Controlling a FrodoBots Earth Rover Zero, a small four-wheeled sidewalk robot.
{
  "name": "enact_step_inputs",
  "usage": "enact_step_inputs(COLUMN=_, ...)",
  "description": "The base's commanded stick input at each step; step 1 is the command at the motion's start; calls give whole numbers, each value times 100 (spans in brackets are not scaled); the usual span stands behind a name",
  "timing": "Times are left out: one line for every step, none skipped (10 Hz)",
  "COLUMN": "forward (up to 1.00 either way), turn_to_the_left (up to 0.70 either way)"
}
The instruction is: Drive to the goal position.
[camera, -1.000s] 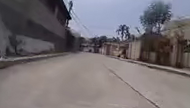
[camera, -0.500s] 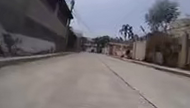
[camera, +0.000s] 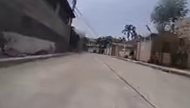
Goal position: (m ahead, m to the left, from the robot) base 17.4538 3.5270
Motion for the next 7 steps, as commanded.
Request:
enact_step_inputs(forward=100, turn_to_the_left=-37)
enact_step_inputs(forward=100, turn_to_the_left=-22)
enact_step_inputs(forward=100, turn_to_the_left=-4)
enact_step_inputs(forward=100, turn_to_the_left=0)
enact_step_inputs(forward=100, turn_to_the_left=0)
enact_step_inputs(forward=100, turn_to_the_left=0)
enact_step_inputs(forward=100, turn_to_the_left=0)
